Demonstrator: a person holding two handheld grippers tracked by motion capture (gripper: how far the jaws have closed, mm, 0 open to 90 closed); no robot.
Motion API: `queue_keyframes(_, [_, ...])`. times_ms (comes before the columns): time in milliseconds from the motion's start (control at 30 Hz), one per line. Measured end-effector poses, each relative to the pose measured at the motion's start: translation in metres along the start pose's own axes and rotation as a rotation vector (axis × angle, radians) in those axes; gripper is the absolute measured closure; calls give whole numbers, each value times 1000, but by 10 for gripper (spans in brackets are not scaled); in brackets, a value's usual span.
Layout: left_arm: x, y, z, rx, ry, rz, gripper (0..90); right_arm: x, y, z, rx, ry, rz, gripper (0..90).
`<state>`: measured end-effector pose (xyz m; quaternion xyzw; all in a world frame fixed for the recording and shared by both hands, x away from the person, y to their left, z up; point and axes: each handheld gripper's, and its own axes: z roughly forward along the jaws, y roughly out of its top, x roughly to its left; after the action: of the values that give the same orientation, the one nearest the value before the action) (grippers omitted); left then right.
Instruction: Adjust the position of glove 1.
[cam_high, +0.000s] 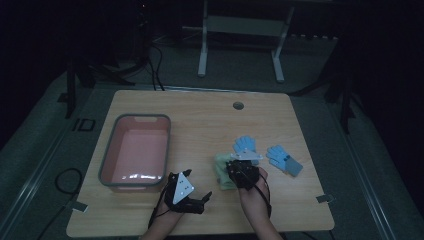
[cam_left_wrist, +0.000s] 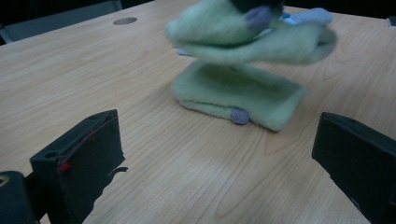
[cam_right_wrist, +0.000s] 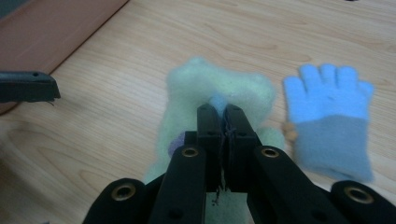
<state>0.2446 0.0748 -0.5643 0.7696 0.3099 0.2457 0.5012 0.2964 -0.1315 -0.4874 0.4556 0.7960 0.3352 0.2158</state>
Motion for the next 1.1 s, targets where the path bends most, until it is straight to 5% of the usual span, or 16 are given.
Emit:
queue_keyframes(567, [0, 0, 0, 5, -4, 5, 22, 2, -16, 22, 58, -41, -42, 865])
queue_keyframes(1000, [-2, 1, 1, 12, -8, 20, 22, -6, -24, 36, 82, 37, -43, 832])
queue_keyframes(1100, [-1, 0, 1, 11, -2, 9, 22, -13, -22, 31, 68, 70, -35, 734])
